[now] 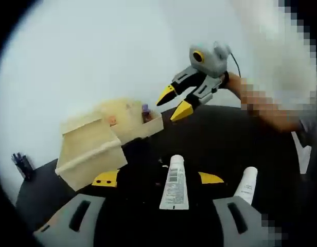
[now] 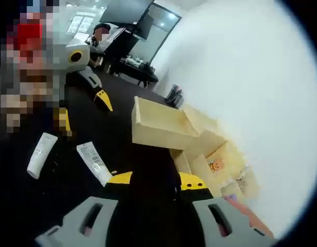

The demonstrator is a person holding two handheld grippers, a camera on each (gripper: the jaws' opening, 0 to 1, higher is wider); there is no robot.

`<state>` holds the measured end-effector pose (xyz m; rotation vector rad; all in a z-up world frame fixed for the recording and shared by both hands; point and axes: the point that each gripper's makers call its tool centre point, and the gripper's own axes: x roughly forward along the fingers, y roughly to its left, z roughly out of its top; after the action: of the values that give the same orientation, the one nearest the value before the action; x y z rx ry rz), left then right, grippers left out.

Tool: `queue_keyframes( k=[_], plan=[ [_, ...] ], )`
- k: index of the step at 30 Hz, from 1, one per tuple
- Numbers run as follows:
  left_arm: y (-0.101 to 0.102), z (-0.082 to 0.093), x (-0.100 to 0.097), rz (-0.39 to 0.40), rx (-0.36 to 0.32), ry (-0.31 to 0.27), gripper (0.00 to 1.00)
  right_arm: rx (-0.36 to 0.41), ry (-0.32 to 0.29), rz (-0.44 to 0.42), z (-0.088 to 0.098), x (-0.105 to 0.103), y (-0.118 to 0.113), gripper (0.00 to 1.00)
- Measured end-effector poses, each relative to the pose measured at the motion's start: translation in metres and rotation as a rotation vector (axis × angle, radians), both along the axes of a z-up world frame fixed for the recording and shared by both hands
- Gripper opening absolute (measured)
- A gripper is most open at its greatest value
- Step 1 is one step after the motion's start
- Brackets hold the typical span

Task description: Open the drawer, pick up the cosmetic bottles from the table one by one, place them into the drawer, release the gripper, close the drawer, and move the gripper away

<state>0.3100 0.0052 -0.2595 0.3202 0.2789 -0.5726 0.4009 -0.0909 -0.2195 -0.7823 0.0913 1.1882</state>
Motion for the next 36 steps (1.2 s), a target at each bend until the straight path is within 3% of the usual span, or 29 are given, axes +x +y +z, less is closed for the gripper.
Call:
queue_keyframes(
  k=[2,10,17,26,31,32,36],
  plan=[
    [-0.002,-0.007,-0.003,-0.025,0.057,0.009,0.54,-0.015,0.003,-0.013,-0.003,0.004,-0.005,0.28],
    [-0.013,-0.010,-0.005,-0.067,0.050,0.026,0.57,-0.025,0.041,-0.059,-0.015,0.029,-0.017,0.27],
    [-0.020,-0.004,-0.006,-0.074,-0.044,0.049,0.51,0.013,0.103,-0.137,-0.034,0.064,-0.029,0.27],
    [-0.019,-0.016,-0.003,-0.074,-0.019,0.064,0.51,0.032,0.130,-0.119,-0.044,0.057,-0.024,0.27],
    [-0.021,-0.020,-0.001,-0.075,-0.022,0.071,0.51,0.026,0.165,-0.105,-0.058,0.056,-0.022,0.26],
    [-0.021,-0.021,-0.001,-0.076,-0.024,0.073,0.51,0.049,0.191,-0.089,-0.058,0.052,-0.019,0.26],
    [-0.021,-0.025,0.000,-0.078,-0.029,0.081,0.51,0.133,0.212,-0.159,-0.056,0.067,-0.017,0.25]
  ],
)
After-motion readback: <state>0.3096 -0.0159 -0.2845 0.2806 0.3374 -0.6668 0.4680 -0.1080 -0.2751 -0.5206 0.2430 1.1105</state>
